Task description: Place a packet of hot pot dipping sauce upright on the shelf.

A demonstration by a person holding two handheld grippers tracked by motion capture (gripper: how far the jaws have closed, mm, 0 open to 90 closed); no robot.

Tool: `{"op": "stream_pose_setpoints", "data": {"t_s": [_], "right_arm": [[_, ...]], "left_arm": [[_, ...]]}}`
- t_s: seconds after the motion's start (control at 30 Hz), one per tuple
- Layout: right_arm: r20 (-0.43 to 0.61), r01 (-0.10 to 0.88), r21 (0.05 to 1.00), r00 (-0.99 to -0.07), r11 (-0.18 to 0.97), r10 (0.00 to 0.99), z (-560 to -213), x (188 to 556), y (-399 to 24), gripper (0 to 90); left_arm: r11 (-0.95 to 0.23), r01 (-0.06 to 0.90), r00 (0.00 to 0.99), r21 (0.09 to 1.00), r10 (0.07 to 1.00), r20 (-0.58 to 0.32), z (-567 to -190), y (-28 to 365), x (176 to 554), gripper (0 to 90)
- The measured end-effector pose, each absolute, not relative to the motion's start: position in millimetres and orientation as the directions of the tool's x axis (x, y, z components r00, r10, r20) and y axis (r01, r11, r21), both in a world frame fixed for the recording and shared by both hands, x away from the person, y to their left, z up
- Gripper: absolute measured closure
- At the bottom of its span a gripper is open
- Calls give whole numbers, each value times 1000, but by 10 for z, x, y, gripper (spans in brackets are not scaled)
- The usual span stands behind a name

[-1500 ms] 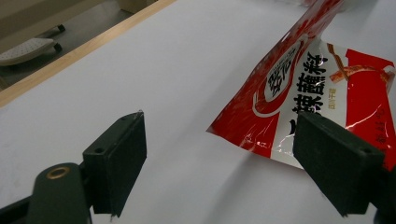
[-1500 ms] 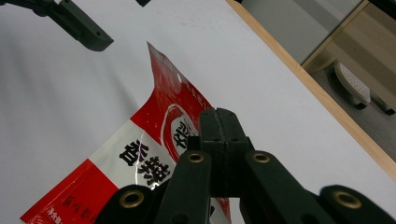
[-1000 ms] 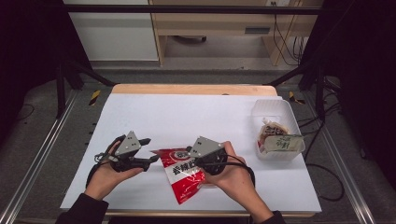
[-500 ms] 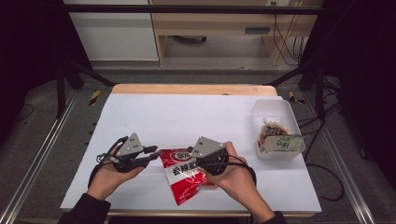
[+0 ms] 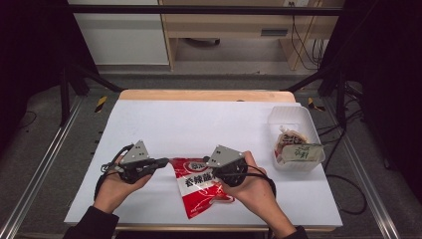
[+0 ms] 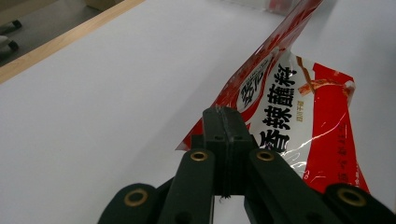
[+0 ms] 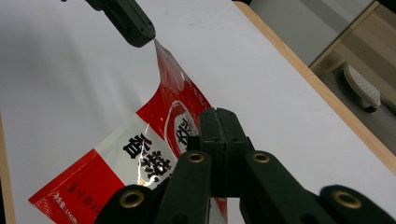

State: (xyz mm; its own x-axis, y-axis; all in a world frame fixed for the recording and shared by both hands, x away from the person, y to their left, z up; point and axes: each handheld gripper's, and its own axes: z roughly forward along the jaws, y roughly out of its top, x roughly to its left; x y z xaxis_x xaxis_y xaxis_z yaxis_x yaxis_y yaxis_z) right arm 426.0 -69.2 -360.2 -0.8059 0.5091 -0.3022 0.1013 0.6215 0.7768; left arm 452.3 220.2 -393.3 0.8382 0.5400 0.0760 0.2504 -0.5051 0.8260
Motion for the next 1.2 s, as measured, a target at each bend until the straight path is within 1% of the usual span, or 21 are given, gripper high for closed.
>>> {"op": "stream_pose_setpoints", "data": {"t_s": [0.03, 0.1, 0.13, 0.17, 0.23, 0.27, 0.3, 0.33, 0.47, 0.53, 0.6, 0.63, 0.7, 0.77, 0.8, 0.83, 0.9, 1.07, 1.13, 1.17, 1.2], "right_arm": [[-302, 101, 775, -808, 624, 506, -3602, 4256, -691, 900], [-305, 98, 775, -808, 625, 504, -3598, 4253, -690, 900], [-305, 98, 775, -808, 625, 504, -3598, 4253, -690, 900], [-305, 97, 775, -808, 625, 503, -3596, 4252, -690, 900], [-305, 96, 775, -809, 625, 503, -3590, 4248, -689, 900], [-305, 96, 775, -809, 625, 503, -3590, 4248, -689, 900], [-304, 96, 776, -809, 623, 503, -3588, 4246, -686, 900], [-306, 93, 776, -810, 624, 501, -3584, 4243, -684, 900], [-302, 92, 777, -813, 622, 498, -3568, 4229, -677, 900], [-300, 92, 779, -814, 620, 498, -3563, 4226, -674, 900], [-300, 91, 779, -815, 621, 496, -3554, 4221, -670, 900], [-303, 87, 778, -815, 622, 493, -3546, 4220, -669, 900], [-304, 86, 778, -815, 622, 494, -3538, 4219, -673, 900], [-306, 86, 778, -813, 623, 495, -3527, 4220, -687, 900], [-306, 86, 778, -813, 623, 495, -3527, 4220, -687, 900], [-307, 86, 777, -813, 623, 495, -3521, 4224, -702, 900], [-298, 99, 778, -811, 620, 503, -3515, 4240, -751, 900], [-279, 114, 784, -813, 610, 510, -3501, 4280, -824, 900], [-274, 117, 787, -813, 605, 514, -3476, 4287, -846, 878], [-273, 116, 789, -814, 604, 513, -3458, 4293, -856, 861], [-277, 111, 791, -811, 601, 515, -3417, 4302, -875, 799]], "left_arm": [[-510, 237, 836, 827, 540, 94, -3940, 2198, 4528, 895], [-506, 236, 830, 830, 549, 98, -3943, 2201, 4530, 767], [-498, 237, 824, 834, 558, 98, -3949, 2206, 4533, 767], [-492, 228, 816, 840, 568, 111, -3957, 2212, 4536, 681], [-490, 211, 811, 846, 570, 128, -3979, 2234, 4541, 547], [-490, 211, 811, 846, 570, 128, -3979, 2234, 4541, 500], [-496, 213, 803, 842, 579, 138, -3997, 2237, 4550, 500], [-501, 214, 801, 839, 581, 142, -4010, 2238, 4557, 465], [-528, 220, 821, 820, 555, 137, -4089, 2204, 4595, 424], [-536, 223, 828, 814, 545, 133, -4126, 2166, 4621, 424], [-538, 227, 836, 812, 536, 121, -4157, 2124, 4653, 456], [-537, 232, 845, 811, 525, 105, -4165, 2093, 4677, 530], [-536, 240, 848, 810, 521, 94, -4160, 2054, 4694, 617], [-540, 248, 848, 804, 522, 89, -4138, 2027, 4696, 743], [-540, 248, 848, 804, 522, 89, -4138, 2027, 4696, 787], [-534, 250, 846, 808, 526, 85, -4121, 2022, 4692, 787], [-519, 243, 849, 819, 522, 80, -4061, 2017, 4664, 897], [-540, 213, 848, 814, 516, 120, -3959, 1988, 4615, 900], [-542, 204, 846, 815, 517, 132, -3899, 1976, 4606, 900], [-546, 195, 847, 815, 513, 141, -3859, 1968, 4602, 900], [-546, 189, 848, 816, 509, 144, -3834, 1963, 4600, 900]]}}
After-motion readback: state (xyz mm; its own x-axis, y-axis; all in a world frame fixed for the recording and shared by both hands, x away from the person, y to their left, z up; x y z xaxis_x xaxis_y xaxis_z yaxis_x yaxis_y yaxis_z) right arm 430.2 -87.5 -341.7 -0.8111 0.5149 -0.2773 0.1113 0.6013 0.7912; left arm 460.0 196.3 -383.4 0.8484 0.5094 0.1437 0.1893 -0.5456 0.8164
